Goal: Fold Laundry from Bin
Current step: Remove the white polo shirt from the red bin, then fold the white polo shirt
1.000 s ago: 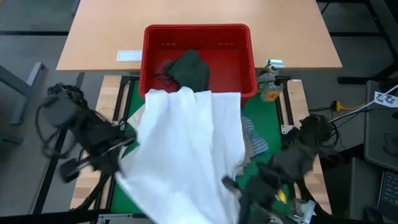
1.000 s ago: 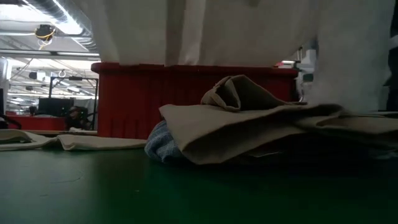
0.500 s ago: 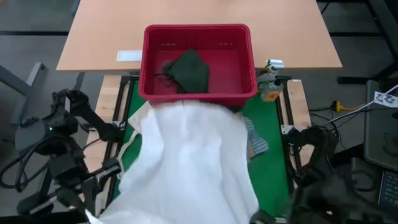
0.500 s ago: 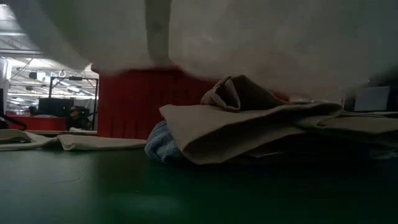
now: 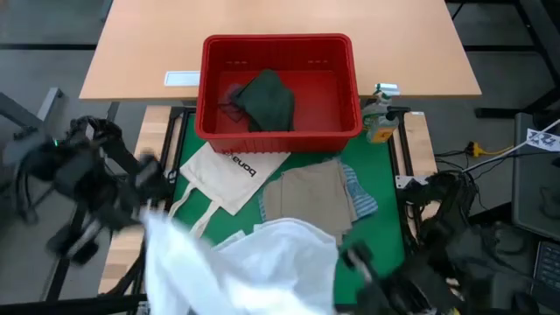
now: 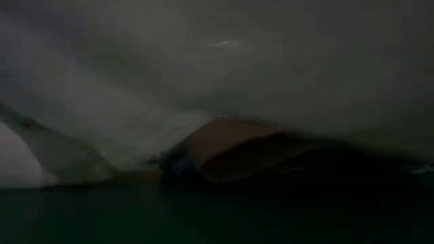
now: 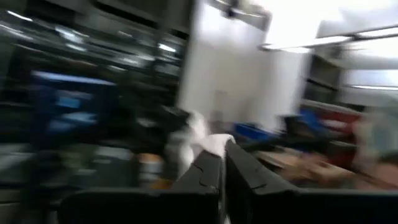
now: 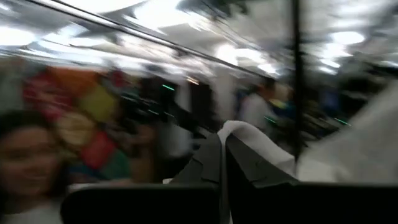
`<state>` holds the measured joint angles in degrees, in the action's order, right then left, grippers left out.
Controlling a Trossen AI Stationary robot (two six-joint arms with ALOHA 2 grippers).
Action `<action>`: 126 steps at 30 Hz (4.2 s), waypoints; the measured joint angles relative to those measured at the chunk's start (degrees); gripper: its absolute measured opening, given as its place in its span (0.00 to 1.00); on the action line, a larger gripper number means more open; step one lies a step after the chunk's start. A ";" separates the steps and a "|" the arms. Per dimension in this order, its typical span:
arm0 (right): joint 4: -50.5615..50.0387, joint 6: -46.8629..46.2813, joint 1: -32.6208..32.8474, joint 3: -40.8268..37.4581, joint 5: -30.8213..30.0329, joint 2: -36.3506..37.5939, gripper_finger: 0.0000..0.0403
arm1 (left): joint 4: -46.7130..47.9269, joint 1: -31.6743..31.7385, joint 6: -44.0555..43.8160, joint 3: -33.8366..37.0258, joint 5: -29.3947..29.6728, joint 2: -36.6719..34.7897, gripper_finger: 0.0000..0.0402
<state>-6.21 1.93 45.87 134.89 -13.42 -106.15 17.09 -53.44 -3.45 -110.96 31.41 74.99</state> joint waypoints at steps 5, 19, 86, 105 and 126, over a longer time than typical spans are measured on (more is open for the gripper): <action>-15.16 0.02 -1.39 0.11 -18.32 4.96 0.01 | 5.89 4.71 6.38 -0.07 18.06 -4.71 0.00; -80.05 -43.78 -3.95 0.04 -44.83 9.25 0.01 | 35.04 29.64 -2.78 -0.02 13.84 -1.23 0.00; -83.34 -70.55 -32.39 -74.01 -30.54 53.78 0.01 | -13.15 71.45 17.83 -0.02 -8.27 37.83 0.16; -83.27 -70.55 -32.39 -74.01 -30.48 53.77 0.01 | -3.85 78.34 -9.14 -0.02 -45.62 37.37 0.25; -83.29 -70.53 -32.39 -74.01 -30.46 53.77 0.01 | 36.81 70.76 10.99 -0.02 -40.05 37.33 0.41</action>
<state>-89.49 -68.60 13.47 60.88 -43.88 -52.38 53.90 17.32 7.54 -110.98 -8.64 112.31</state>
